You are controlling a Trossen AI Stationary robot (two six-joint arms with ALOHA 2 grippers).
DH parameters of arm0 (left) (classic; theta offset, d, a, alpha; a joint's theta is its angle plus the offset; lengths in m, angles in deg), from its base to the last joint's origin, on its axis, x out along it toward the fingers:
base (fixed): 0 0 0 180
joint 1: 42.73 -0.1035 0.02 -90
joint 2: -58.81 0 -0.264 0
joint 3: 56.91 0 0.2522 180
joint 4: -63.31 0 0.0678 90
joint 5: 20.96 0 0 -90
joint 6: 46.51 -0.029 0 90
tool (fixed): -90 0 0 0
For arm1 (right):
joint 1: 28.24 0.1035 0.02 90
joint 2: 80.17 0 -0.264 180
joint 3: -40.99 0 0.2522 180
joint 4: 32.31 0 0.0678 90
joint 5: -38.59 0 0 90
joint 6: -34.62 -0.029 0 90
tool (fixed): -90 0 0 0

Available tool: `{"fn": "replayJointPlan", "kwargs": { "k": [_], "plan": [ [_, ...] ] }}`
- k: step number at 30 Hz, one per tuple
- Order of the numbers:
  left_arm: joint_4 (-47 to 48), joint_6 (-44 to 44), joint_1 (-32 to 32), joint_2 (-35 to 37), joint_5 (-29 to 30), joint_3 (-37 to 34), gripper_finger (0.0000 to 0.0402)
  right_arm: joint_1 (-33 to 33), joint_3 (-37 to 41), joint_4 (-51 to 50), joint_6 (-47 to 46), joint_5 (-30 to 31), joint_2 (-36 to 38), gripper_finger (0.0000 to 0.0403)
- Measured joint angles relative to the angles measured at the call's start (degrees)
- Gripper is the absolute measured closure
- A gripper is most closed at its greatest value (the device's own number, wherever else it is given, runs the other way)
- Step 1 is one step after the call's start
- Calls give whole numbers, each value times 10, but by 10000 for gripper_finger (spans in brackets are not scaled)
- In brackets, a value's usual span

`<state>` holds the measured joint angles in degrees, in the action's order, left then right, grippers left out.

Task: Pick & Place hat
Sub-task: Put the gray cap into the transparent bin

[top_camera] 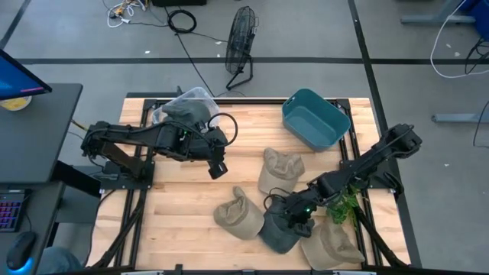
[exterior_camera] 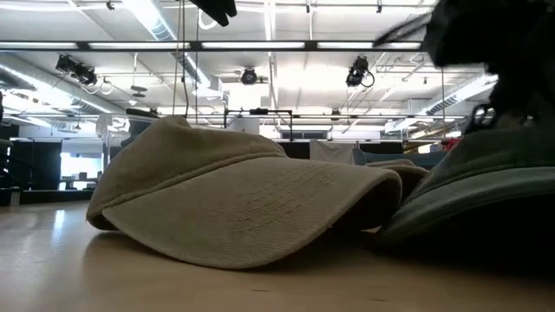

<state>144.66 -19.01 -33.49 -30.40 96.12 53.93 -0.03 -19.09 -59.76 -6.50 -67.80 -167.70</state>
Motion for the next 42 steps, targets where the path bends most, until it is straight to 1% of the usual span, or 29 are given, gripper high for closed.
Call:
{"fn": "replayJointPlan", "kwargs": {
  "k": [2, 4, 7, 9, 11, 14, 16, 19, 23, 25, 27, 31, 38, 42],
  "plan": [
    [0, -8, 0, 0, -13, 0, 220, 0, -31, -55, 55, 0, 13, 398],
    [-1, -16, 0, 0, -33, 0, 220, 0, -75, -126, 131, 7, 21, 399],
    [-3, -33, 0, 0, -67, 0, 220, 0, -157, -232, 262, 40, 26, 400],
    [-14, -46, 0, 0, -87, 0, 220, 0, -212, -298, 360, 77, 26, 401],
    [-37, -64, 0, 0, -109, 0, 220, 0, -257, -339, 453, 127, 26, 401],
    [-108, -109, 4, -2, -147, 0, 220, -1, -302, -376, 548, 218, 27, 401],
    [-161, -150, 11, -5, -173, 0, 220, -10, -320, -384, 580, 264, 27, 402],
    [-237, -179, 19, -15, -200, 0, 220, -26, -331, -385, 625, 308, 27, 402],
    [-261, -198, 26, -32, -200, 0, 220, -46, -334, -376, 692, 383, 26, 402],
    [-257, -212, 25, -44, -199, -1, 220, -57, -334, -365, 724, 407, 26, 402],
    [-268, -223, 25, -58, -198, -1, 220, -67, -334, -353, 744, 415, 26, 403],
    [-272, -228, 25, -87, -193, -1, 220, -82, -334, -321, 752, 415, 26, 403],
    [-274, -234, 23, -131, -175, 0, 220, -86, -334, -286, 780, 415, 26, 403],
    [-273, -213, 24, -134, -165, -1, 220, -86, -334, -288, 762, 415, 26, 403]
  ]
}}
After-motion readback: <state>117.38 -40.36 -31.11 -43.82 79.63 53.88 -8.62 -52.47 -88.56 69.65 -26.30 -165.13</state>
